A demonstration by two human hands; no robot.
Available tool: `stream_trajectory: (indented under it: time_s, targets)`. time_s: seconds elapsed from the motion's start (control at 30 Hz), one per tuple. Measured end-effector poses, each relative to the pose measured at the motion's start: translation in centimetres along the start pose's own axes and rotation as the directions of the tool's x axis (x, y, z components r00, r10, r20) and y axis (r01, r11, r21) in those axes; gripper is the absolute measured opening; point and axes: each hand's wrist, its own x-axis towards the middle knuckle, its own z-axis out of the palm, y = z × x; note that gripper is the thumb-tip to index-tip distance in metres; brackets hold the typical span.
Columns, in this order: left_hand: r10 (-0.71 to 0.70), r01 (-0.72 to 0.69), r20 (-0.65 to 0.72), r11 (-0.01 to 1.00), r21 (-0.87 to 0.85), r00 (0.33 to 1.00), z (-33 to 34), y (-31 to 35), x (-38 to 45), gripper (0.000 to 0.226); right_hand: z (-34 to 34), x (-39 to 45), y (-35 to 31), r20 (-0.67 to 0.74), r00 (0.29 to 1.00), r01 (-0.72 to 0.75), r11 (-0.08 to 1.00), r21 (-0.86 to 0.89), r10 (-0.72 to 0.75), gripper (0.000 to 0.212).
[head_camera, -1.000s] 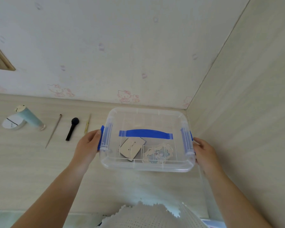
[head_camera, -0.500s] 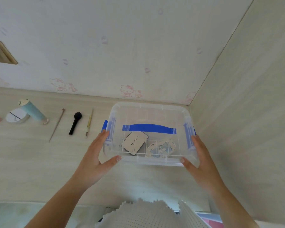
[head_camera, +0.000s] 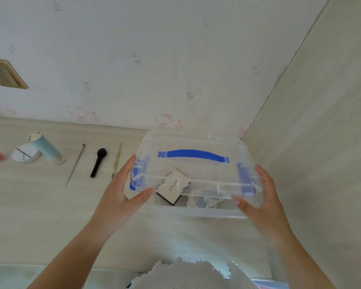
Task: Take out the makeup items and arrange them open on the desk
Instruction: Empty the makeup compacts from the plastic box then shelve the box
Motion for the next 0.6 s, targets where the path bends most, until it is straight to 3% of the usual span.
stream_trajectory:
  time_s: [0.1,0.2,0.33,0.47,0.6]
  targets:
    - [-0.03,0.023,-0.048,0.991,-0.13,0.998,0.2,1.2,2.0,0.086,0.1,2.0,-0.7,-0.065,0.998,-0.01,0.997,0.077,0.015,0.077]
    - [-0.035,0.025,-0.035,0.966,-0.257,0.999,0.4,2.4,4.3,0.064,0.7,4.6,-2.0,-0.123,0.988,-0.067,0.981,0.181,0.09,0.07]
    - [-0.078,0.056,-0.07,0.959,-0.276,0.994,0.6,3.3,7.8,0.052,1.2,8.5,-3.2,-0.154,0.98,-0.075,0.954,0.289,0.124,0.071]
    - [-0.074,0.066,-0.019,0.956,-0.285,0.997,0.5,4.3,10.7,0.034,1.7,11.7,-3.8,-0.152,0.98,-0.08,0.957,0.279,0.126,0.062]
    - [-0.034,0.04,0.032,0.974,-0.222,0.999,0.7,4.7,13.2,0.043,2.2,14.5,-3.4,-0.124,0.982,-0.118,0.974,0.194,0.144,0.073]
